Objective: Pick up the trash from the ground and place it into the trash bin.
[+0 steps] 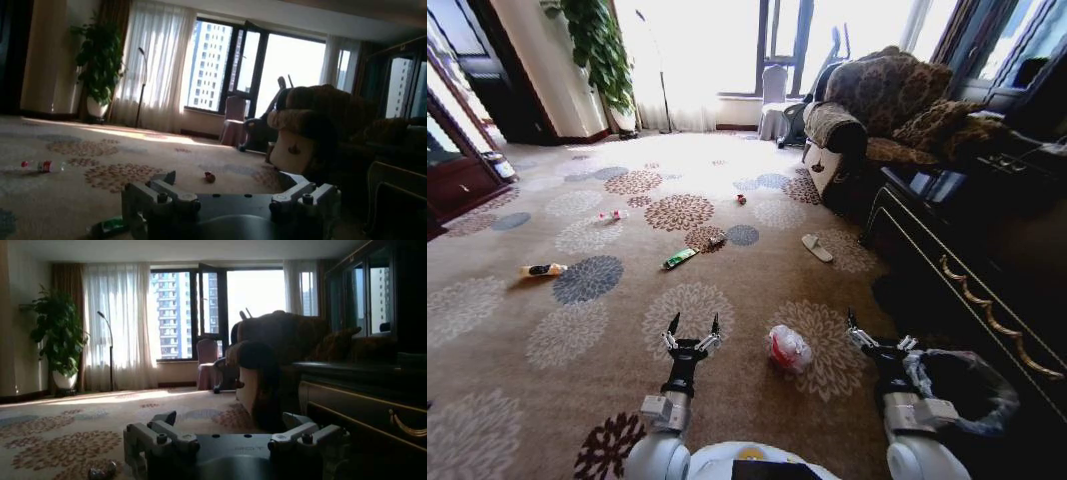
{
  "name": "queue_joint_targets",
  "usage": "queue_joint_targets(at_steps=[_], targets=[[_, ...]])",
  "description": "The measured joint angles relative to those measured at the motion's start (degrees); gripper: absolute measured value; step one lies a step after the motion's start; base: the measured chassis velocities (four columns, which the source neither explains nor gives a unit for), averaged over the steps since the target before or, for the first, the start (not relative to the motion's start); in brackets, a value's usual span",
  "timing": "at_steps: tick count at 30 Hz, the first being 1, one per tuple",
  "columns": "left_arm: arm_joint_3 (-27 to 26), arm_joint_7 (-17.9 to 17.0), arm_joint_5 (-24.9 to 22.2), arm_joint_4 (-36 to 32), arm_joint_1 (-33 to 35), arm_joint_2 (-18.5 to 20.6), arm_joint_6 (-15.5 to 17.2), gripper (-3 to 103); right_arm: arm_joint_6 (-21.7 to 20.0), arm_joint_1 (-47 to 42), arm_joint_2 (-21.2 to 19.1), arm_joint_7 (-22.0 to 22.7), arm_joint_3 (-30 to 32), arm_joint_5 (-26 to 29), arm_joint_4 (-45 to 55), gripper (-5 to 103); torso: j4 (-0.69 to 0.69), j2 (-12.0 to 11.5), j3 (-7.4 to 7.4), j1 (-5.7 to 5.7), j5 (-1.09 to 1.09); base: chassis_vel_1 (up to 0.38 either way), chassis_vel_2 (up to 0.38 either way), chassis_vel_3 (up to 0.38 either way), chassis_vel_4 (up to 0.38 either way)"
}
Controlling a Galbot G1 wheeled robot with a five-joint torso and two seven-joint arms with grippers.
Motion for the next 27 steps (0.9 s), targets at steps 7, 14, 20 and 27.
queue_joint_targets(at_steps=[7, 14, 20, 27], targets=[[0.1, -0.1, -0.5, 0.5, -0.2, -0.4, 0.2, 100, 0.0, 0.1, 0.3, 0.0, -0.4, 0.1, 0.0, 100, 0.00, 0.0, 0.00, 0.00, 0.00, 0.000, 0.000, 0.000, 0.000], [0.0, -0.1, -0.7, 0.7, -0.3, -0.6, 0.2, 100, 0.0, 0.1, 0.4, 0.0, -0.6, 0.2, -0.2, 100, 0.00, 0.0, 0.00, 0.00, 0.00, 0.000, 0.000, 0.000, 0.000], [-0.1, -0.2, -0.8, 0.6, -0.3, -1.2, 0.3, 100, 0.0, -0.1, 0.6, 0.0, -0.4, 1.0, 0.1, 100, 0.00, 0.0, 0.00, 0.00, 0.00, 0.000, 0.000, 0.000, 0.000], [-0.3, -0.6, -0.9, 0.8, -0.1, -1.8, 0.2, 100, 0.0, -0.2, 0.5, 0.0, -0.6, 1.2, -0.1, 100, 0.00, 0.0, 0.00, 0.00, 0.00, -0.017, -0.010, 0.013, 0.012]])
